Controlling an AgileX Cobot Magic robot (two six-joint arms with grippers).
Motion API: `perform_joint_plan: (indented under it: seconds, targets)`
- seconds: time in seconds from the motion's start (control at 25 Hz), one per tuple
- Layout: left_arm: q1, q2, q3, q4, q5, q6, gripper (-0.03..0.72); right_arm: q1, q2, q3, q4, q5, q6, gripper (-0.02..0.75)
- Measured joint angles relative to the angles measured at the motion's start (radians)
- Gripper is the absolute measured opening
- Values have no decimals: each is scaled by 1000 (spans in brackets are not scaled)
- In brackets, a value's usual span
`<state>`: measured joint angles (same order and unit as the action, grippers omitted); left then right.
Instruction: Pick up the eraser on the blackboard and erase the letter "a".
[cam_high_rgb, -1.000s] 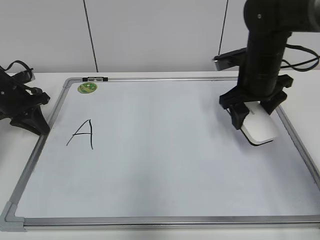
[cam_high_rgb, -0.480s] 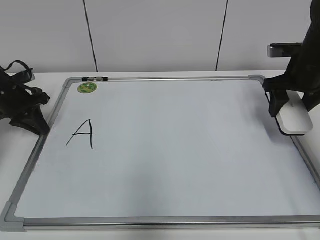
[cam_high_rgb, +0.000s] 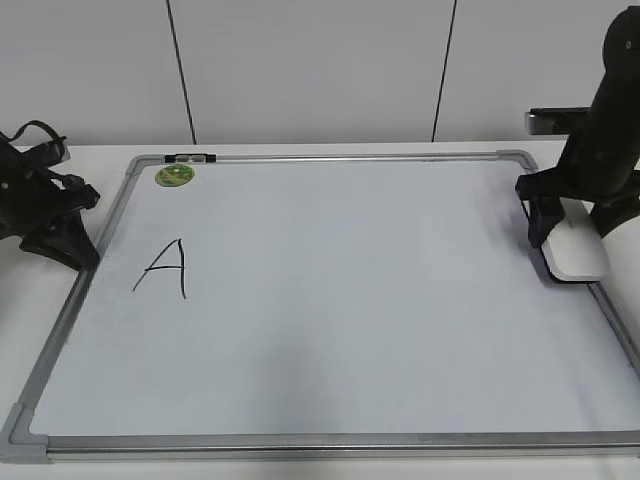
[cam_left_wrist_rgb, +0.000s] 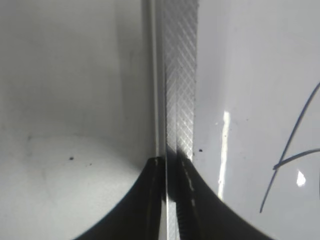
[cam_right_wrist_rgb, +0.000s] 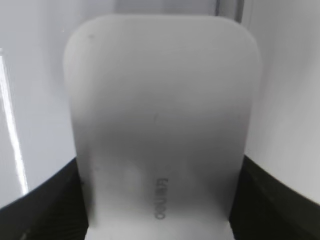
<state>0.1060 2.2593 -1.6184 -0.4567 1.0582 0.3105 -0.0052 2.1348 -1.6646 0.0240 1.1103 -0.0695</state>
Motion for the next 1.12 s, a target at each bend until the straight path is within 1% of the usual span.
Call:
perform_joint_plan:
  seconds: [0.4,0.44,0.56,0.68,0.76,0.84,0.92,1.0,1.12]
  targets:
    - [0,0,0,0,0,0,44,0,66,-18,0,-15,-3,542]
    - [0,0,0,0,0,0,44,0,67,-20,0,-18,-4,547]
    - [0,0,0,0,0,0,47,0,67,-35,0,-20,-4,606]
    - [0,0,0,0,0,0,52,0,67,-78,0,31,-4,631]
    - [0,0,0,0,2,0,60,0,67,-130,-4,81,-4,633]
    - [0,0,0,2,2,0,75,0,67,-192,-10,97,-6,634]
    - [0,0,-3,6,5,0,113,0,67,-247,-10,102,-6,633]
    - [0,2,-17,16,13,0,176,0,61,-268,-4,102,-20,629]
    - [0,2,-79,36,65,-5,312,0,44,-271,-1,108,-29,623]
